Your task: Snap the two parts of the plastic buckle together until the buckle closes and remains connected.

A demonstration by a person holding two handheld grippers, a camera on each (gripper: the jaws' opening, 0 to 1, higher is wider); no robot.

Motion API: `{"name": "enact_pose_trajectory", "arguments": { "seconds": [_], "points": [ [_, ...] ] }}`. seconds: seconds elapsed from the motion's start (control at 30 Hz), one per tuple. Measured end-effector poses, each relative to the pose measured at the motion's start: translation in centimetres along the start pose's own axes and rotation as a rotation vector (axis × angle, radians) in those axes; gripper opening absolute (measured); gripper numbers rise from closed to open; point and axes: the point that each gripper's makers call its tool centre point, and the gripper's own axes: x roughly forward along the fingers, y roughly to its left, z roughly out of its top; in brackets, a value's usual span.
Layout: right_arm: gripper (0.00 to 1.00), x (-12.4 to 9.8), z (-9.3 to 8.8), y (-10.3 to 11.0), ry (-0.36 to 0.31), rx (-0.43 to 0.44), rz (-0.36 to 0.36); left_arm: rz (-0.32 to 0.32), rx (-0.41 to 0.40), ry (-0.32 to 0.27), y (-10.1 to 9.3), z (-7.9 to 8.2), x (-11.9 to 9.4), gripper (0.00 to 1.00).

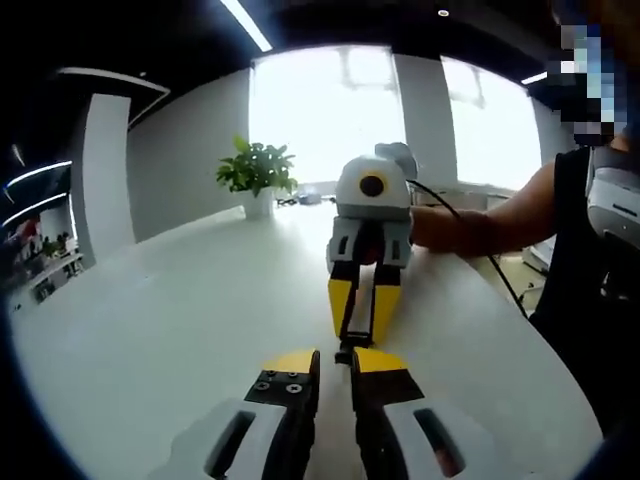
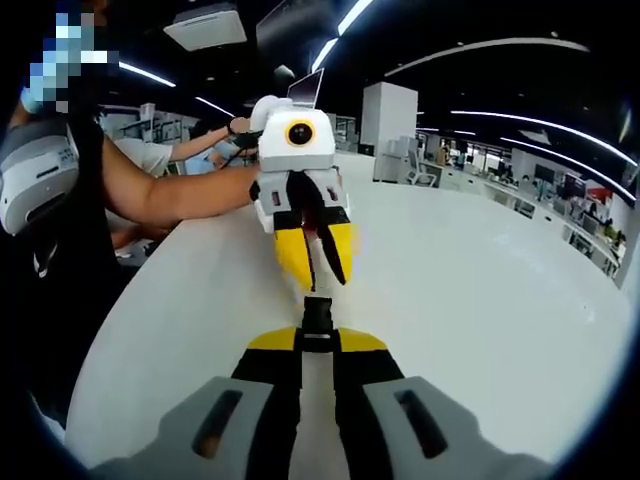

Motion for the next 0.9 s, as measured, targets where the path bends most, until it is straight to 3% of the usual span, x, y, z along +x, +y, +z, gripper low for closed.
{"name": "enact_pose_trajectory", "arguments": {
  "seconds": [0.17,0.23,0.43,0.67,0.77,0.9],
  "points": [
    [0.10,0.1,0.2,-0.1,-0.005,-0.003,-0.006,0.112,-0.026,0.009,2.5,-0.7,-0.4,0.16],
    [0.10,0.1,0.2,-0.3,-0.002,-0.003,-0.015,0.169,-0.048,-0.024,3.8,-0.3,-0.7,0.25],
    [0.10,0.0,0.4,-0.8,-0.012,0.007,-0.029,0.266,-0.086,-0.067,6.0,0.0,-2.0,0.31],
    [0.10,0.1,0.7,-0.9,-0.018,0.009,-0.033,0.430,-0.068,-0.058,9.1,-0.5,-2.9,0.68],
    [0.10,0.0,0.8,-1.0,-0.021,0.010,-0.035,0.493,-0.084,-0.056,10.2,-0.8,-3.7,0.72],
    [0.10,0.0,0.8,-1.1,-0.019,0.007,-0.039,0.512,-0.100,-0.067,10.5,-0.8,-4.1,0.75]
  ]
}}
